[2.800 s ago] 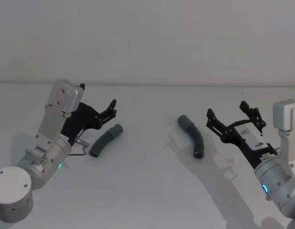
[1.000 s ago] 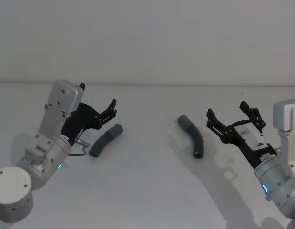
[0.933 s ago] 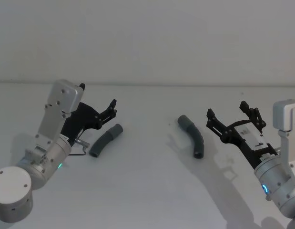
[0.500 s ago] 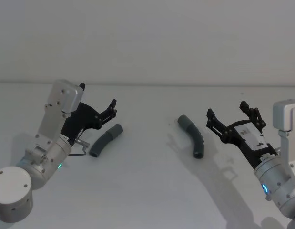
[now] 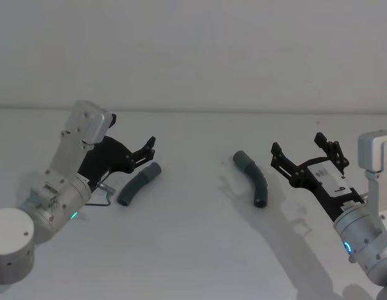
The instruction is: Use both hands to pick up one end of the pipe from the table, align the ends, and insert them.
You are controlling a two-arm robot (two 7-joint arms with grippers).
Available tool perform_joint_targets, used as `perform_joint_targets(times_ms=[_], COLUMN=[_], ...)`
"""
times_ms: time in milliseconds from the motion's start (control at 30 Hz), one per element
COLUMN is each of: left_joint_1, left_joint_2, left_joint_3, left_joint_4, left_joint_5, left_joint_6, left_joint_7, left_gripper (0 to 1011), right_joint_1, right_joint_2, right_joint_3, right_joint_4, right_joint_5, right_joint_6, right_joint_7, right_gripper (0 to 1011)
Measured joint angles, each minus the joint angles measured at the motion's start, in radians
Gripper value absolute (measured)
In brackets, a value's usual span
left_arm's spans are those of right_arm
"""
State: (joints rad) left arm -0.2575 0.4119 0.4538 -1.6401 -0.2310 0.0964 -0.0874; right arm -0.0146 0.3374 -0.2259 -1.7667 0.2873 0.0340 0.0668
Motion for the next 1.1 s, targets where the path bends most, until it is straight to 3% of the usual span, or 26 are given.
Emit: perform_joint_targets(times_ms=[433, 1100], left_joint_1=[-0.042, -0.112], left_joint_2=[0.042, 0.009], left_joint_3=[0.003, 0.033], left_joint_4=[0.019, 0.123], left_joint_5=[-0.035, -0.031], left_joint_6=[0.137, 0.232], left_joint_7=[-0.108, -0.169], left_gripper=[1001, 1001], right_joint_1=[0.000, 0.000], right_joint_2=[0.000, 0.000], right_joint_3=[0.000, 0.000], right_joint_4=[0.000, 0.000], right_joint_5=[0.000, 0.000], right_joint_6=[0.000, 0.000], right_joint_7=[0.000, 0.000], right_gripper=[1001, 1001])
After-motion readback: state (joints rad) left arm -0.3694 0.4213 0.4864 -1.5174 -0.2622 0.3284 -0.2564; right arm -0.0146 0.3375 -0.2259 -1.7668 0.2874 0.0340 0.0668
